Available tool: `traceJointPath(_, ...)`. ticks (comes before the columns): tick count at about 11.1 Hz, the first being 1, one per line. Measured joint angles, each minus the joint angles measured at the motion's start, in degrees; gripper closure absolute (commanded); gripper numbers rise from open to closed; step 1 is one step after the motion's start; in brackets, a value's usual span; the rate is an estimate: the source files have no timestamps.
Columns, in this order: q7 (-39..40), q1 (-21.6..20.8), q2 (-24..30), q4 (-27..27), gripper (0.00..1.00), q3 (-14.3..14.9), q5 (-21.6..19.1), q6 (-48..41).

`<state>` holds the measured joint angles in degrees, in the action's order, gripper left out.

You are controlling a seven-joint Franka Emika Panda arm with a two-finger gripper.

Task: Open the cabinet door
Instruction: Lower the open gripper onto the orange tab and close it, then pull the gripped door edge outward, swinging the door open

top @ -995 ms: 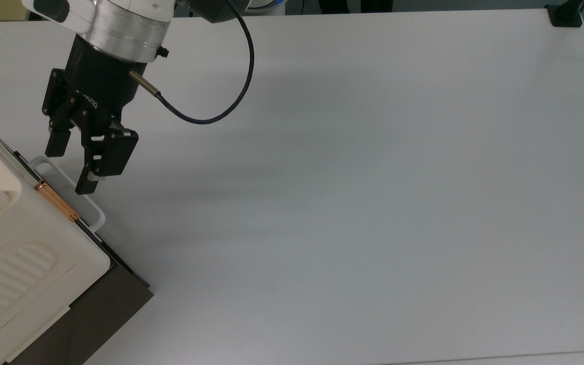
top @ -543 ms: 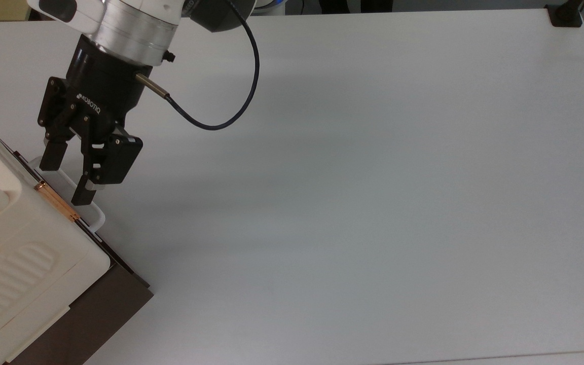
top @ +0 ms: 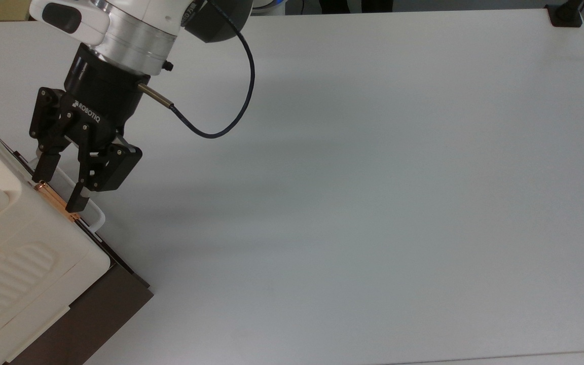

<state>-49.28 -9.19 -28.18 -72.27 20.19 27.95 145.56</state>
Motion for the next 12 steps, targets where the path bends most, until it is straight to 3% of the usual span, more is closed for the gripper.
traceJointPath(5, 1.7, 0.4, -0.4, -0.2, 0.91, 0.2, 0.4, 0.6)
traceJointPath(12, 2.8, 0.1, 0.7, -1.8, 0.91, -0.3, 0.4, 0.8)
